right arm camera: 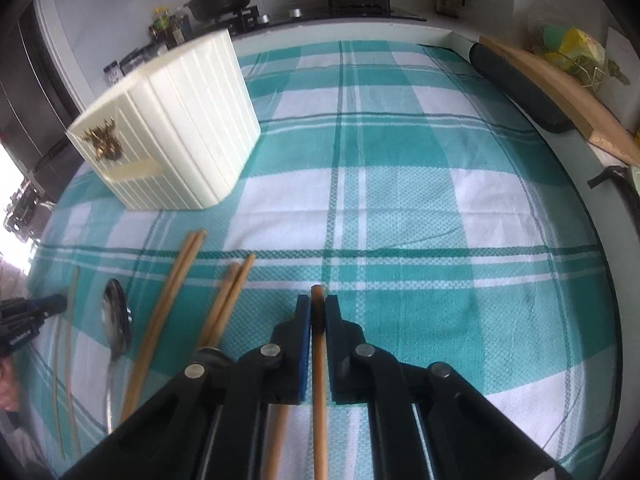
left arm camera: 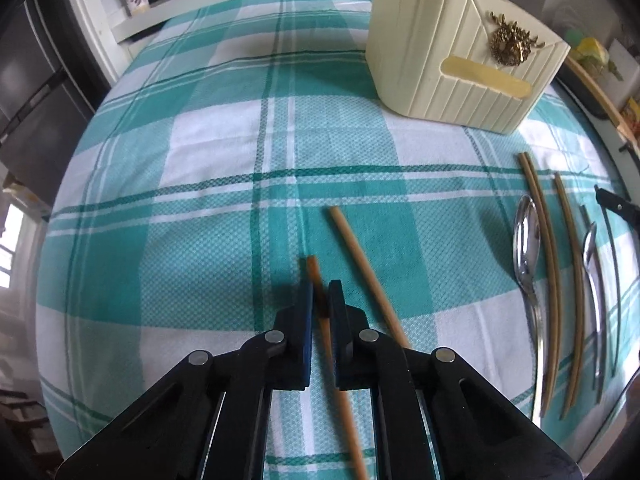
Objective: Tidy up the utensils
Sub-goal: 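Lower the left gripper onto a wooden chopstick and close while the right gripper grasps another, then carry the left chopstick into the cream holder and open while the right gripper drops its chopstick in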
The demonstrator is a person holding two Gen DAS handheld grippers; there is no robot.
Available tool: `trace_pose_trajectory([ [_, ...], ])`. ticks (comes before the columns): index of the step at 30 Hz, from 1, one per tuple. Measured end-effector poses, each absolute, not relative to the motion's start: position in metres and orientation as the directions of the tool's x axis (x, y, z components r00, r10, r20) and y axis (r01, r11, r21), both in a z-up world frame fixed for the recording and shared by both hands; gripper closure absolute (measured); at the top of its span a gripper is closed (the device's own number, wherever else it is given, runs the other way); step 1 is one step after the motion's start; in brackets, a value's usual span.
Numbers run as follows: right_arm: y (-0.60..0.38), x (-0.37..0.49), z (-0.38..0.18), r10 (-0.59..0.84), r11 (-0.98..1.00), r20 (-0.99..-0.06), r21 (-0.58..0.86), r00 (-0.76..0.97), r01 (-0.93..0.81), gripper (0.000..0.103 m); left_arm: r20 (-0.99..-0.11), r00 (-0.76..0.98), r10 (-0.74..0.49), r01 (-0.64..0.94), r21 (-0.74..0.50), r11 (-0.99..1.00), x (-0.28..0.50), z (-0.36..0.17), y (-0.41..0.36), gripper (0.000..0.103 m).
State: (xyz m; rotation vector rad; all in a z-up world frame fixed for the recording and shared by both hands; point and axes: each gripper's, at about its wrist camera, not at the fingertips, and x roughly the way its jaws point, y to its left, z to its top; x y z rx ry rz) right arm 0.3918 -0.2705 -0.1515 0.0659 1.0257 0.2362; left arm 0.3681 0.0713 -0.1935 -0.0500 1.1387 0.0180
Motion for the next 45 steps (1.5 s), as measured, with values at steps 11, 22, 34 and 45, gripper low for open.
trace_pose_trajectory([
  [11,-0.289,0.311,-0.038,0.328,0.944,-0.663,0.212,0.673,-0.251,0.096,-0.734,0.672,-0.101,0.005,-0.132,0.991,0.302,-0.073,0.080,0.099],
  [22,-0.286,0.243,0.036,0.355,0.935,-0.488,0.173,0.798,-0.310,0.096,-0.584,0.794,-0.166,0.086,-0.162,0.983,0.249,-0.003,0.070,0.099],
  [34,-0.262,0.271,0.089,0.363,0.932,-0.380,0.131,0.851,-0.339,0.096,-0.513,0.834,-0.205,0.124,-0.189,0.974,0.267,0.051,0.071,0.099],
  [45,-0.222,0.346,0.135,0.391,0.919,-0.329,0.095,0.860,-0.382,0.096,-0.453,0.869,-0.199,0.129,-0.181,0.975,0.325,0.108,0.069,0.099],
])
